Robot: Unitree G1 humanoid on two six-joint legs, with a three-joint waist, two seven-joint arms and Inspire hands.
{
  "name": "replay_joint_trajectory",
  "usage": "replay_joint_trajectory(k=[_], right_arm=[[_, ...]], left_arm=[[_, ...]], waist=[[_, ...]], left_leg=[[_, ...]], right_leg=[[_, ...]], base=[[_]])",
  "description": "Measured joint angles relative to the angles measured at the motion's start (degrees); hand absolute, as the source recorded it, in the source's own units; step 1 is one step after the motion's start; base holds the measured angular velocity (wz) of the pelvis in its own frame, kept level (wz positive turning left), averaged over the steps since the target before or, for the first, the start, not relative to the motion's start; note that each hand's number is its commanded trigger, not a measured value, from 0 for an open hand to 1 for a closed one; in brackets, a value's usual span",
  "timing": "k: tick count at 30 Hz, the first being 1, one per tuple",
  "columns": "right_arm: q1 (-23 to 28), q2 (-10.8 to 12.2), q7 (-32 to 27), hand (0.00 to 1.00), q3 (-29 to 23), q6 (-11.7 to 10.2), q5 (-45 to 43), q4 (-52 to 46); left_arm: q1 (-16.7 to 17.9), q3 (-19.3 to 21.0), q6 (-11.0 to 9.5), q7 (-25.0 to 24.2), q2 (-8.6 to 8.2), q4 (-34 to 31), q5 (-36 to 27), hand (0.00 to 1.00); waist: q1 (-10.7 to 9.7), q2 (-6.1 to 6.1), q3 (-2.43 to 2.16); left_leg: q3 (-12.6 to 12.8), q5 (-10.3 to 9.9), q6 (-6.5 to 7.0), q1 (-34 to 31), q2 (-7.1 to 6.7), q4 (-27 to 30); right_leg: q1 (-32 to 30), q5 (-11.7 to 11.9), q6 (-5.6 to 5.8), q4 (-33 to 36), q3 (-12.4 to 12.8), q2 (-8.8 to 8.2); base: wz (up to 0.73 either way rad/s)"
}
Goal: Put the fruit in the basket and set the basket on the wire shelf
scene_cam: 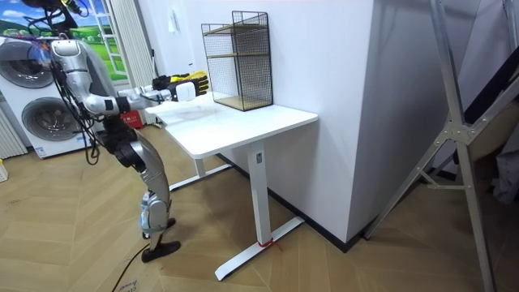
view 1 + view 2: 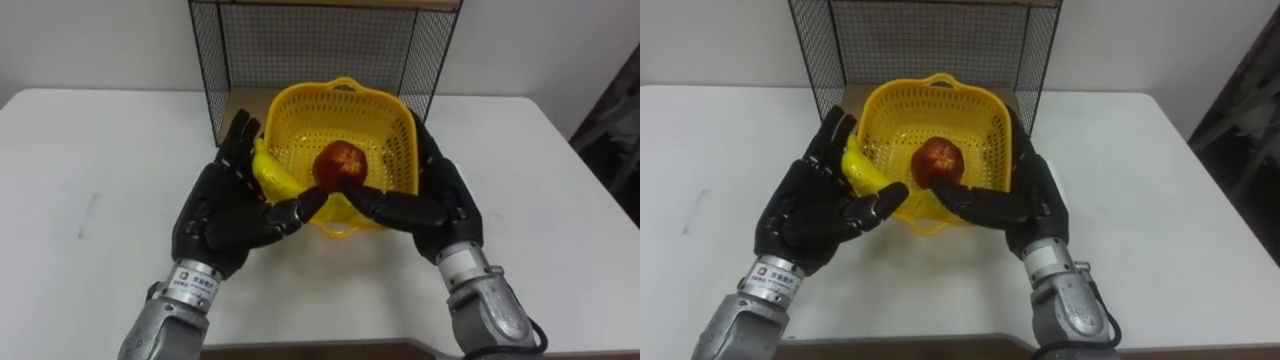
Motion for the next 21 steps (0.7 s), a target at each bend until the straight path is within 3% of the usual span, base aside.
replay_joint_trajectory(k=[1,2,3,5,6,7,8,10,14,19,21], right_arm=[[0.01,0.01,-0.02,0.00,0.03,0.00,0.09,0.11],[0.03,0.00,-0.05,0.00,0.03,0.01,0.30,0.15],[-0.21,-0.29,-0.09,0.00,0.02,0.02,1.06,0.15],[-0.13,-0.88,-0.09,0.00,0.09,0.28,1.16,0.20],[-0.12,-1.31,-0.08,0.00,0.42,0.41,0.94,0.33],[-0.14,-1.23,0.02,0.00,0.41,0.41,0.73,0.21],[-0.24,-1.22,0.10,0.00,0.39,0.37,0.57,0.03],[-0.36,-1.16,0.34,0.00,0.34,0.31,0.55,-0.08],[-0.32,-1.58,0.34,0.00,0.34,0.31,0.44,-0.17],[-0.33,-1.56,0.34,0.00,0.33,0.25,0.47,-0.58],[-0.33,-1.62,0.34,0.00,0.29,0.25,0.46,-0.59]], left_arm=[[0.02,0.32,0.22,-0.01,0.03,0.10,0.60,0.00],[0.08,0.30,0.29,-0.02,0.20,0.19,0.65,0.00],[0.04,0.27,0.46,-0.04,0.18,0.20,0.26,0.00],[0.18,-0.01,0.47,-0.04,-0.14,0.20,-0.01,0.00],[0.33,0.03,0.46,-0.04,0.01,0.20,0.04,0.00],[0.21,0.20,0.44,-0.07,0.29,0.17,0.40,0.00],[0.05,0.38,0.44,-0.07,0.24,0.10,0.42,0.00],[0.08,0.15,0.41,-0.06,0.20,0.06,0.58,0.00],[0.11,-0.36,0.39,-0.05,0.29,0.07,0.36,0.00],[0.11,-0.52,0.20,-0.11,0.33,0.07,0.48,0.00],[0.10,-0.51,0.20,-0.11,0.35,0.00,0.47,0.00]], waist=[[0.15,-0.38,0.30],[0.28,-0.53,0.33],[0.26,-0.60,0.32],[0.62,-0.29,0.22],[1.24,-0.10,0.02],[1.07,-0.93,-0.45],[0.77,-0.98,-0.71],[0.60,-1.83,-0.64],[0.48,-1.59,-0.35],[0.57,-2.54,0.13],[0.56,-2.55,0.13]], left_leg=[[-0.13,1.71,-0.57,-1.89,-0.16,2.22],[-0.30,2.11,-0.77,-2.85,-0.42,2.60],[-1.45,2.81,-1.14,-4.93,-1.35,-1.09],[-1.45,8.73,-0.57,-7.08,-2.15,-7.64],[-1.51,12.97,0.43,-6.52,-2.21,-9.50],[-1.56,12.89,1.05,-5.84,-2.98,-10.26],[-1.57,12.85,1.11,-5.77,-3.27,-10.53],[-1.44,12.26,1.72,-5.78,-3.40,-10.19],[-1.36,10.40,2.28,-5.50,-4.08,-8.83],[-0.99,8.43,3.17,-5.35,-5.94,-8.48],[-0.99,7.52,3.54,-5.62,-6.47,-7.75]], right_leg=[[0.23,0.15,-0.39,-0.02,0.44,-0.41],[0.12,0.15,-0.57,-0.07,0.73,-0.64],[-0.21,0.12,-0.64,-0.20,0.75,-1.16],[-0.19,-0.16,0.06,-0.14,1.33,-1.31],[0.35,-0.70,0.43,-0.11,1.70,-1.33],[0.51,-1.17,0.91,-0.21,1.90,-1.75],[0.51,-1.23,0.99,-0.27,1.79,-2.02],[1.13,-0.87,1.07,-1.83,1.60,-2.25],[2.64,-1.19,1.67,-3.08,1.21,-3.04],[3.23,-2.87,3.01,-3.25,1.33,-4.84],[3.26,-3.35,3.43,-3.00,1.16,-5.45]], base=[[0.00],[0.00],[-0.06],[-0.22],[-0.21],[-0.07],[0.08],[-0.02],[0.01],[0.04],[0.07]])
